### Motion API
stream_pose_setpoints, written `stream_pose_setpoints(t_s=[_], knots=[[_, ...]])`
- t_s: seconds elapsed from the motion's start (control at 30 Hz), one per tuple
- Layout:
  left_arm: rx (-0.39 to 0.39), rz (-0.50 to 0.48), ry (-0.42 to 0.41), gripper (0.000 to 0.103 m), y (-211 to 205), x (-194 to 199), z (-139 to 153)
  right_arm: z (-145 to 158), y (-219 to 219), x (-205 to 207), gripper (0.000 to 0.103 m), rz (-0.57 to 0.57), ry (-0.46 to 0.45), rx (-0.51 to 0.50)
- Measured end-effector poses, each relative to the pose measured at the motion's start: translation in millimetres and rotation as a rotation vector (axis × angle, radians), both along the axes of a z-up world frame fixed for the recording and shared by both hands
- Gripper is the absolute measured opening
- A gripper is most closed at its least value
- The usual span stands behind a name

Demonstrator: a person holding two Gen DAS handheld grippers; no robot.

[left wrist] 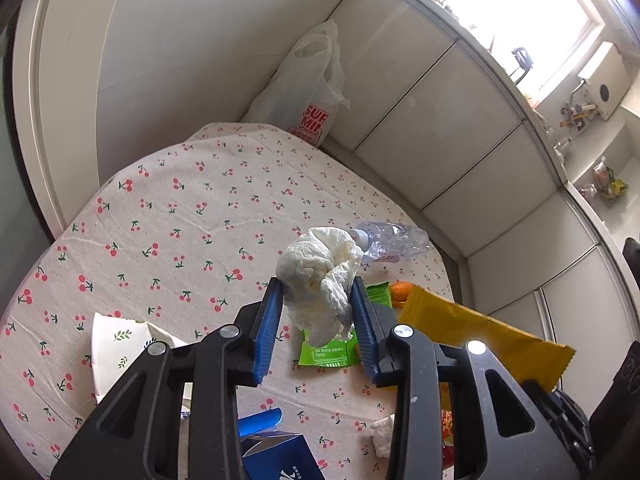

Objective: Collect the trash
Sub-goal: 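Carry the tissue and yellow packet over the brown bin with both tools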

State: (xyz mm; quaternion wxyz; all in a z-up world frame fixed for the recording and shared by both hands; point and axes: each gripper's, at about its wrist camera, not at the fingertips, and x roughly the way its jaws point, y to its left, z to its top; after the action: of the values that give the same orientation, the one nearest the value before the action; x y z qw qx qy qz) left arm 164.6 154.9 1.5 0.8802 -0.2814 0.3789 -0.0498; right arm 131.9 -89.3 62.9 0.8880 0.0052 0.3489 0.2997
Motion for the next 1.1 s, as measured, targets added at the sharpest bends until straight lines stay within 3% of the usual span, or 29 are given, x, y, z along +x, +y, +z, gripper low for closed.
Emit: stream_pose_setpoints(t_s=[0.53, 1.1], knots=[[0.111, -0.018, -0.109, 0.036, -45.7, -14.7, 43.2, 27.7, -40.8, -3.2, 0.007, -0.107, -0.125, 0.038], [0.177, -0.177, -0.217, 0.036, -152.7, 1.8, 100.8, 49.2, -134.9, -13.5, 0.007, -0.312, -0.210, 0.118]])
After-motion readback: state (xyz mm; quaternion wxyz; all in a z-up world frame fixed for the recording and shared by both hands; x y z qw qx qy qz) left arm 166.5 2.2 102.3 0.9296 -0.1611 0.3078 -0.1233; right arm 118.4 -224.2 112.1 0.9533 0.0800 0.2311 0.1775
